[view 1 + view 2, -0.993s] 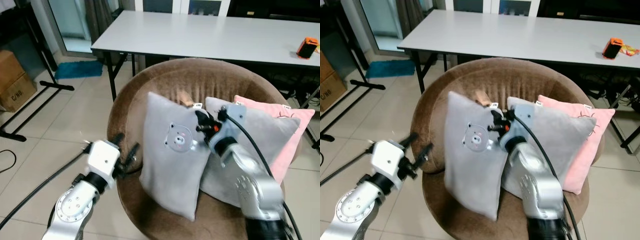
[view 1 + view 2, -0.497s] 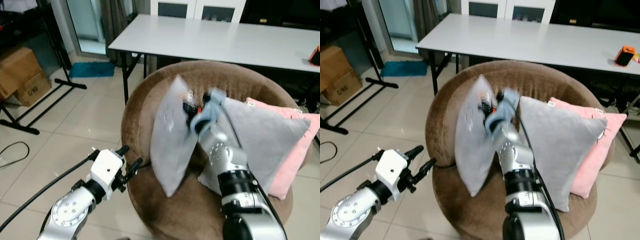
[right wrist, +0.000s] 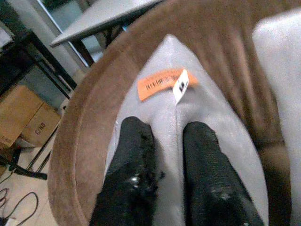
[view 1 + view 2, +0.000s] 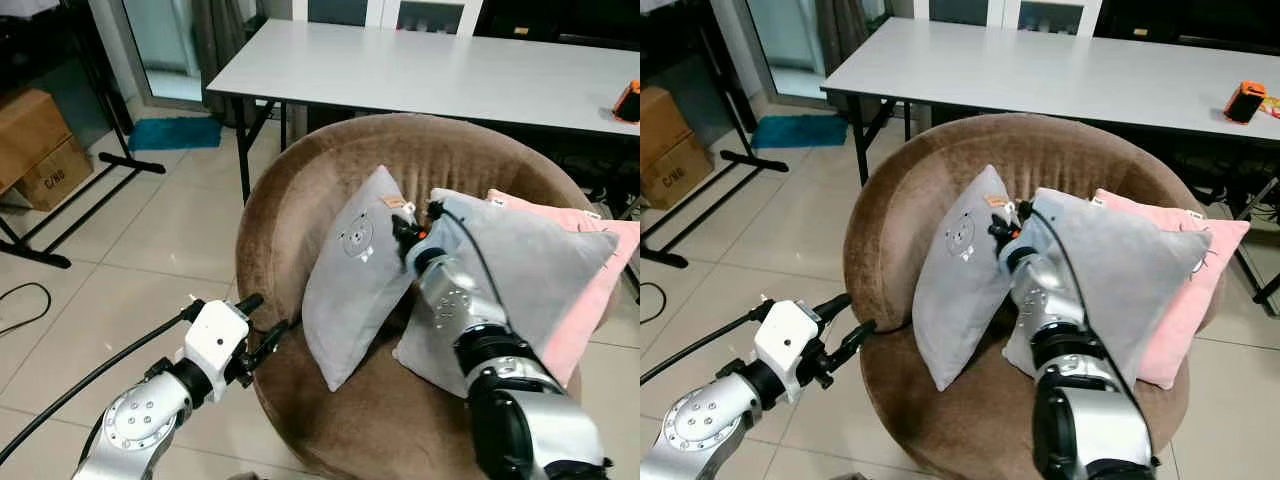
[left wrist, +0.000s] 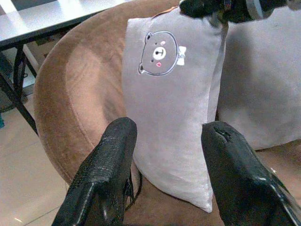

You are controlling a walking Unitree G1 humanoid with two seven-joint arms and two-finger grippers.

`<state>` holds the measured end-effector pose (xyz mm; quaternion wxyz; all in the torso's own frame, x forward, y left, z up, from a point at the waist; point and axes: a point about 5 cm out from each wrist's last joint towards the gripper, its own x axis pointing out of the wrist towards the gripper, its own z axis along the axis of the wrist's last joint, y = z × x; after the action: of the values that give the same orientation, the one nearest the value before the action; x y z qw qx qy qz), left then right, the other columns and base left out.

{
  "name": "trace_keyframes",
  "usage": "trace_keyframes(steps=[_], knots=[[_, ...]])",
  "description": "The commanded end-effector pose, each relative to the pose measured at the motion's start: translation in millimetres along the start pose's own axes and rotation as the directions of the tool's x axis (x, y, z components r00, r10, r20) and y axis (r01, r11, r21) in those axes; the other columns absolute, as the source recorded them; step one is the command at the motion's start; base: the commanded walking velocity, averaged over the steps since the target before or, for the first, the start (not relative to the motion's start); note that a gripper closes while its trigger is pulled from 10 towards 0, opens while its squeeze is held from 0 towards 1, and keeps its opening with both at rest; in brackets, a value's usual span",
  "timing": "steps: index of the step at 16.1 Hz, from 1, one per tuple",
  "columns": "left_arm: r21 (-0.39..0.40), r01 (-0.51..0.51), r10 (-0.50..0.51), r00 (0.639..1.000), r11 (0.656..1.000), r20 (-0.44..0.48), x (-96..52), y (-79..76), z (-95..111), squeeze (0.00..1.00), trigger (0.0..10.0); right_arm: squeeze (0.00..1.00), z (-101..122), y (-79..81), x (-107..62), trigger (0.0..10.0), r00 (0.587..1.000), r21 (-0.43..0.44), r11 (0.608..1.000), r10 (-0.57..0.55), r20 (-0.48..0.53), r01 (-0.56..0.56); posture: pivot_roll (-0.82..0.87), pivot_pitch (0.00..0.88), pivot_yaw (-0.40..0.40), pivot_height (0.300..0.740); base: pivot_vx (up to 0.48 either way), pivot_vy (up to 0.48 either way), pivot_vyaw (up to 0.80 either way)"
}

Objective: Move the pillow to the sofa from floor

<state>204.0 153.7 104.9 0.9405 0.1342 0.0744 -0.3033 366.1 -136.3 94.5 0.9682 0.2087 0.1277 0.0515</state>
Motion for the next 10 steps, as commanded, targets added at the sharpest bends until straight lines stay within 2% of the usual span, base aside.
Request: trace_keyframes(steps=[1,3,4,5,6,7,8,10], knots=[[0.017,0.012,-0.012,1.0,1.0,0.007,1.4,-0.2,2.9,0.0,10.0,1.0,15.5,6.6,3.7,10.0,0.997,-0.036,0.998,0.059,0.048,-0.057,-0.03,0.0,0.004,0.74,0.0,0.0,0.0],[0.02,0.009,-0.01,1.0,1.0,0.017,3.9,0.6,4.0,0.0,10.0,1.0,36.5,6.3,-0.2,10.0,0.979,-0.149,0.978,0.167,0.116,-0.149,-0.04,0.0,0.007,0.74,0.0,0.0,0.0],[0.017,0.004,-0.004,1.0,1.0,0.023,5.1,1.0,4.5,0.0,10.0,1.0,43.7,3.9,-3.4,10.0,0.974,-0.183,0.972,0.176,0.143,-0.149,-0.04,0.0,0.007,0.74,0.0,0.0,0.0],[0.009,-0.009,0.008,0.999,1.0,0.037,7.2,1.0,5.5,0.0,10.0,0.0,55.6,-2.4,-11.6,10.0,0.961,-0.251,0.961,0.175,0.214,-0.119,-0.04,0.0,0.007,0.74,0.0,0.0,0.0],[-0.013,-0.042,0.042,0.997,0.999,0.061,10.3,0.4,7.4,0.0,10.0,0.0,60.3,-12.5,-28.5,10.0,0.957,-0.303,0.948,0.168,0.235,-0.092,-0.05,0.0,0.007,0.74,0.0,0.0,0.0],[-0.031,-0.076,0.078,0.994,0.997,0.077,12.4,-0.3,8.7,0.0,10.0,0.0,59.6,-17.3,-46.2,10.0,0.955,-0.313,0.945,0.174,0.24,-0.094,-0.06,0.0,0.007,0.74,0.0,0.0,0.0],[-0.035,-0.087,0.09,0.993,0.996,0.08,12.9,-0.4,9.0,0.0,10.0,0.0,59.1,-18.2,-52.1,10.0,0.954,-0.312,0.946,0.172,0.247,-0.09,-0.06,0.0,0.007,0.74,0.0,0.0,0.0],[-0.081,-0.185,0.192,0.977,0.979,0.092,11.6,3.2,8.2,0.0,10.0,0.0,44.3,-13.1,-98.0,10.0,0.959,-0.322,0.943,0.16,0.234,-0.079,-0.09,0.0,0.015,0.74,0.0,0.0,0.0]])
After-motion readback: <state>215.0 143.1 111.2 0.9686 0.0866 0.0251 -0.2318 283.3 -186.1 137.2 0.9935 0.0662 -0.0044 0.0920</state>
